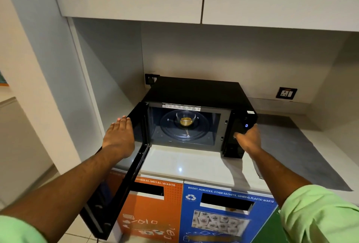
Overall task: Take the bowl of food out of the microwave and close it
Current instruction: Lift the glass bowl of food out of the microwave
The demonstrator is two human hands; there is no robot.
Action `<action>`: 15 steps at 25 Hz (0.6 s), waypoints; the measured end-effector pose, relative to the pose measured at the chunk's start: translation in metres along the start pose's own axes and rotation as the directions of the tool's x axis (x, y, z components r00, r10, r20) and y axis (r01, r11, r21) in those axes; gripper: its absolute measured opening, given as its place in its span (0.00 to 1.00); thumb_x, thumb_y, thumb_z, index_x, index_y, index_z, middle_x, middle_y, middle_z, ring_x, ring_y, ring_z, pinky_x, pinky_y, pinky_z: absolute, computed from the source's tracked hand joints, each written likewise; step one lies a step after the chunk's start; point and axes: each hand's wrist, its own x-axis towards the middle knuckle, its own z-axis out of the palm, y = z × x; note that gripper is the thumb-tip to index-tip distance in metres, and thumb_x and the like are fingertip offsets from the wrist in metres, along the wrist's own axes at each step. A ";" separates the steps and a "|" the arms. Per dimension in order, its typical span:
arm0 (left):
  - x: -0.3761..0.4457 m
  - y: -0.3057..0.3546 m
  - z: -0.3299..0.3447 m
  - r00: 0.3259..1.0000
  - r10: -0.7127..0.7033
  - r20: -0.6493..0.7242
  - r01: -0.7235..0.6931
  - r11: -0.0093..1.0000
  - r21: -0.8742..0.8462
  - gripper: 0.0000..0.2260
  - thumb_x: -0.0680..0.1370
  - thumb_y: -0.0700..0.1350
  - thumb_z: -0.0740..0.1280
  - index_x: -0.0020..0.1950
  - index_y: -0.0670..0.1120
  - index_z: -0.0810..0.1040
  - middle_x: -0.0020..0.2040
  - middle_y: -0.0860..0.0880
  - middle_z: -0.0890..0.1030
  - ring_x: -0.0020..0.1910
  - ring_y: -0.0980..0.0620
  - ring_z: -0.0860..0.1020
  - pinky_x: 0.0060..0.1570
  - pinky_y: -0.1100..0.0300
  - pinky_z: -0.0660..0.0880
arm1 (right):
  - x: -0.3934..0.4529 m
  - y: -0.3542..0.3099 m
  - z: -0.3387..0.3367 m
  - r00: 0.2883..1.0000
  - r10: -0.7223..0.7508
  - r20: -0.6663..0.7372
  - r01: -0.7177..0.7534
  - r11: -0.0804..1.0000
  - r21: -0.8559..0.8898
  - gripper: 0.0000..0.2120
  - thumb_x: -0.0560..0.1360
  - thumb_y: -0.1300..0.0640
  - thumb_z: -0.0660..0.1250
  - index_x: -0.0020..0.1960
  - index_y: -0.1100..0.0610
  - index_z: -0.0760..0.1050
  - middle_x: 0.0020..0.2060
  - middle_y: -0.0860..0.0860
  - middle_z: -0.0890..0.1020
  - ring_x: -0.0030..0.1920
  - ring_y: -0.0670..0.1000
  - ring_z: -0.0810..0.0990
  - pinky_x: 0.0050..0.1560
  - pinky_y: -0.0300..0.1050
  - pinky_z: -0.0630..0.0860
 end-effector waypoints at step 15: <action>0.009 0.047 0.002 0.984 0.100 -0.145 -0.132 0.964 -0.231 0.38 0.79 0.53 0.62 0.81 0.42 0.46 0.83 0.44 0.46 0.82 0.45 0.44 0.80 0.50 0.44 | -0.038 0.007 0.039 0.954 0.297 -0.051 -0.288 0.948 0.139 0.26 0.67 0.53 0.76 0.61 0.62 0.75 0.51 0.60 0.82 0.43 0.58 0.82 0.42 0.49 0.80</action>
